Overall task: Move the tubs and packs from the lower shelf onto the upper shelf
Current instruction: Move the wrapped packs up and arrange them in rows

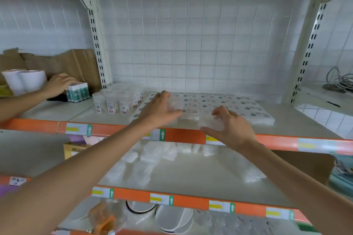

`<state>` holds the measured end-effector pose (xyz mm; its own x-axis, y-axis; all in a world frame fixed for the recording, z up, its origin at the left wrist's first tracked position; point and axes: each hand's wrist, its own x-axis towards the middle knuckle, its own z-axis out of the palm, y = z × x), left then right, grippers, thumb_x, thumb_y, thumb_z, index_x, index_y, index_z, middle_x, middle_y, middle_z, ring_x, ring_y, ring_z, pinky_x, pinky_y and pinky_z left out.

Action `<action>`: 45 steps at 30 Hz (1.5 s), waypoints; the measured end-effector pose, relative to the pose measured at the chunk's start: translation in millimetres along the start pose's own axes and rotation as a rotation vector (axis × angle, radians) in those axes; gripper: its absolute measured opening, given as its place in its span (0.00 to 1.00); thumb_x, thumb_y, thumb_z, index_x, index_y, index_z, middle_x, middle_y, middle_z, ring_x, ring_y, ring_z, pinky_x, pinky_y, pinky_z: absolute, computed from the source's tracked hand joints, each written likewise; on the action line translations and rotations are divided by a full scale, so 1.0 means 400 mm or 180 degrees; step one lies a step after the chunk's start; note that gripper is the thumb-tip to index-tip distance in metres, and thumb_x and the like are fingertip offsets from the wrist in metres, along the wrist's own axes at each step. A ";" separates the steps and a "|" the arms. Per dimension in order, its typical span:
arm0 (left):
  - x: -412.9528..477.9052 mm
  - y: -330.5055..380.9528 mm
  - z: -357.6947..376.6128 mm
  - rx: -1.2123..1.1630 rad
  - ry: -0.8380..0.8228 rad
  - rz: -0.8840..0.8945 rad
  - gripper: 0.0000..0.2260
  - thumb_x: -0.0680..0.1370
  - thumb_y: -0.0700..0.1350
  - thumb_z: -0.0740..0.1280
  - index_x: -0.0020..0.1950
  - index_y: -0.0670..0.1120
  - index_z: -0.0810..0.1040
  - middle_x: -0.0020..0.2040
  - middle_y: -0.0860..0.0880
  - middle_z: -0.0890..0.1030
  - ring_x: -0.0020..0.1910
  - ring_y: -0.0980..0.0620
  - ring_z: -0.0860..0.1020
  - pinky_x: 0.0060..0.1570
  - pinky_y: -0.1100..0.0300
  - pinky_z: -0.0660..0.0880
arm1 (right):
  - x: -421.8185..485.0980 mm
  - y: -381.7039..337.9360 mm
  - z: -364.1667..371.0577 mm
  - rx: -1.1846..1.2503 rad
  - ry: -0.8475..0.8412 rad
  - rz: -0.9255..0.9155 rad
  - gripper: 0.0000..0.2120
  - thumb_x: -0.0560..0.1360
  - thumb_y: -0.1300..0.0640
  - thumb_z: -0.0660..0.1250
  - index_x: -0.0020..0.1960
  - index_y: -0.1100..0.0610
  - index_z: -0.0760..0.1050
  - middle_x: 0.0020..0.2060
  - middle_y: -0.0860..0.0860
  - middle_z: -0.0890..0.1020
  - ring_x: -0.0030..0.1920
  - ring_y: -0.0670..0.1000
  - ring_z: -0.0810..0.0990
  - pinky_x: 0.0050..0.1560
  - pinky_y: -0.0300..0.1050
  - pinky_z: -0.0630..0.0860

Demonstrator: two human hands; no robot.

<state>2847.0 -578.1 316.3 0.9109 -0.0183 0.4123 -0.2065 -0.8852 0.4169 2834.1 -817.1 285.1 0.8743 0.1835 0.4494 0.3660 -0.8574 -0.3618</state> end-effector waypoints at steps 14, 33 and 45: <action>0.318 -0.104 0.063 0.0977 -0.0496 0.0242 0.28 0.75 0.61 0.65 0.70 0.48 0.68 0.61 0.49 0.72 0.52 0.50 0.76 0.43 0.56 0.73 | 0.310 -0.019 0.111 -0.0309 0.0032 0.0006 0.31 0.68 0.31 0.69 0.62 0.46 0.67 0.60 0.44 0.78 0.60 0.51 0.77 0.55 0.47 0.74; 0.341 -0.106 0.095 0.0567 0.0030 0.0507 0.22 0.83 0.56 0.55 0.71 0.44 0.69 0.69 0.46 0.71 0.68 0.47 0.68 0.66 0.53 0.64 | 0.351 -0.038 0.142 -0.0165 -0.0111 -0.0272 0.30 0.70 0.34 0.70 0.64 0.50 0.68 0.60 0.45 0.78 0.61 0.49 0.75 0.58 0.43 0.68; 0.252 0.006 0.079 -0.2229 -0.0764 -0.0635 0.21 0.79 0.48 0.69 0.70 0.46 0.69 0.47 0.48 0.79 0.34 0.55 0.81 0.35 0.65 0.77 | 0.341 0.000 0.120 0.0340 0.0271 -0.0616 0.38 0.64 0.34 0.74 0.66 0.53 0.69 0.57 0.47 0.79 0.60 0.48 0.76 0.61 0.46 0.70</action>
<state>2949.5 -596.7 333.3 0.9907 -0.0604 0.1216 -0.1355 -0.3826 0.9139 2968.8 -768.8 307.4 0.7561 0.2943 0.5846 0.5597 -0.7536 -0.3447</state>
